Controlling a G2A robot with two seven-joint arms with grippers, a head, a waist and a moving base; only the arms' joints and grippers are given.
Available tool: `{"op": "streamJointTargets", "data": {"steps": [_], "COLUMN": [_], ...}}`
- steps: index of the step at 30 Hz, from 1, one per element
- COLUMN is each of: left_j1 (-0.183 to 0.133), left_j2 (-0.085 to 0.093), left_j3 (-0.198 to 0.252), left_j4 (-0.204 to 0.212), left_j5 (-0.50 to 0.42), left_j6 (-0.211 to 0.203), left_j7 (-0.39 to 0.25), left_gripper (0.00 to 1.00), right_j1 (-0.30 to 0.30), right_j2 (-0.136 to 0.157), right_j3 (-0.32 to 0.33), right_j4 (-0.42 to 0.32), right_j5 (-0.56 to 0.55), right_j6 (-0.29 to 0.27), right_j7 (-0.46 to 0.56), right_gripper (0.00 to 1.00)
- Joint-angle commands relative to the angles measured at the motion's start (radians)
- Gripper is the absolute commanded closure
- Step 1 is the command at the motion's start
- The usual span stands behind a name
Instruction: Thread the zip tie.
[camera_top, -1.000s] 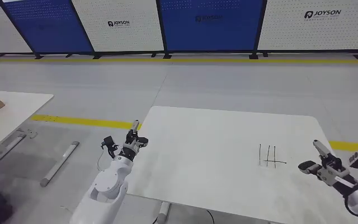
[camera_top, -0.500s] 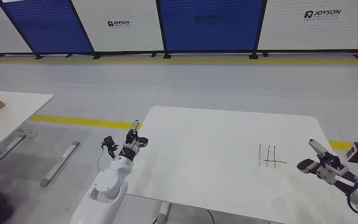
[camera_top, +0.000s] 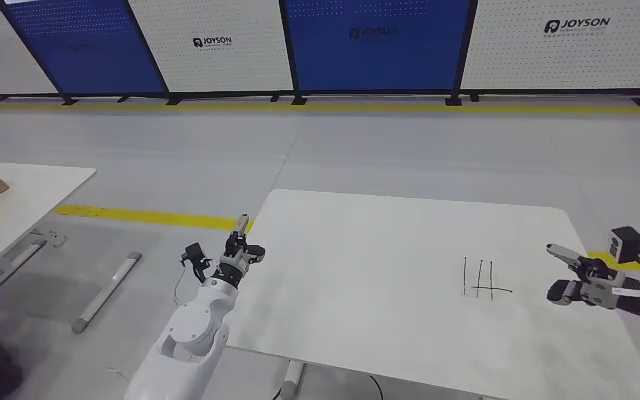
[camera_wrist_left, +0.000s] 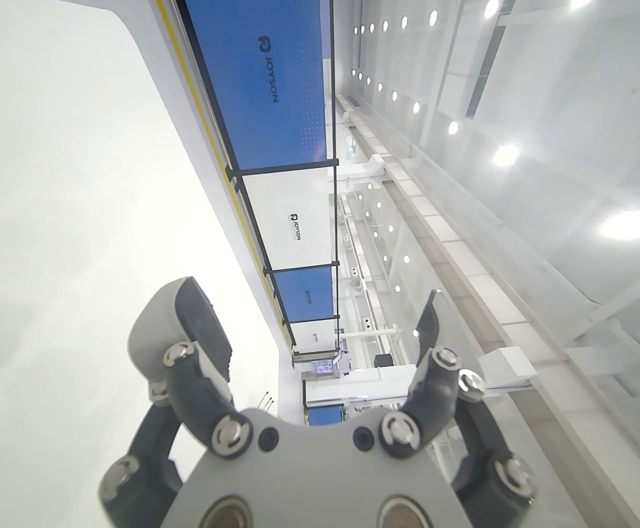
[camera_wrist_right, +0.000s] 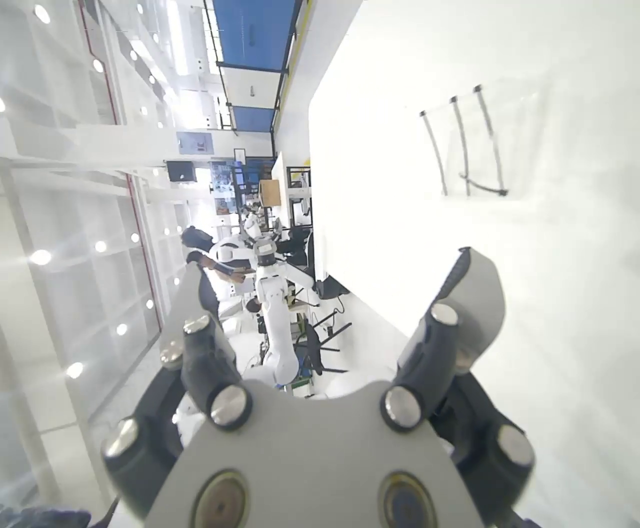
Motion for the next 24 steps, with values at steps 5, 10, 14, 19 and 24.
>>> {"op": "streamJointTargets", "data": {"steps": [5, 10, 14, 19, 24], "left_j1": [0.0, 0.0, 0.0, 0.0, 0.0], "left_j2": [0.0, 0.0, 0.0, 0.0, 0.0], "left_j3": [0.0, 0.0, 0.0, 0.0, 0.0], "left_j4": [0.0, 0.0, 0.0, 0.0, 0.0], "left_j5": [0.0, 0.0, 0.0, 0.0, 0.0], "left_j6": [0.0, 0.0, 0.0, 0.0, 0.0], "left_j7": [0.0, 0.0, 0.0, 0.0, 0.0], "left_gripper": [0.0, 0.0, 0.0, 0.0, 0.0], "right_j1": [0.01, 0.01, 0.007, 0.003, 0.047], "right_j2": [-0.001, -0.001, -0.001, 0.004, 0.025], "right_j3": [-0.009, -0.009, -0.025, -0.052, -0.143], "right_j4": [0.067, 0.067, 0.04, 0.08, 0.162], "right_j5": [0.009, 0.009, -0.004, 0.025, 0.101], "right_j6": [-0.004, -0.004, -0.038, -0.187, -0.299], "right_j7": [-0.06, -0.06, -0.044, 0.049, 0.049], "right_gripper": [0.0, 0.0, 0.0, 0.0, 0.0]}}
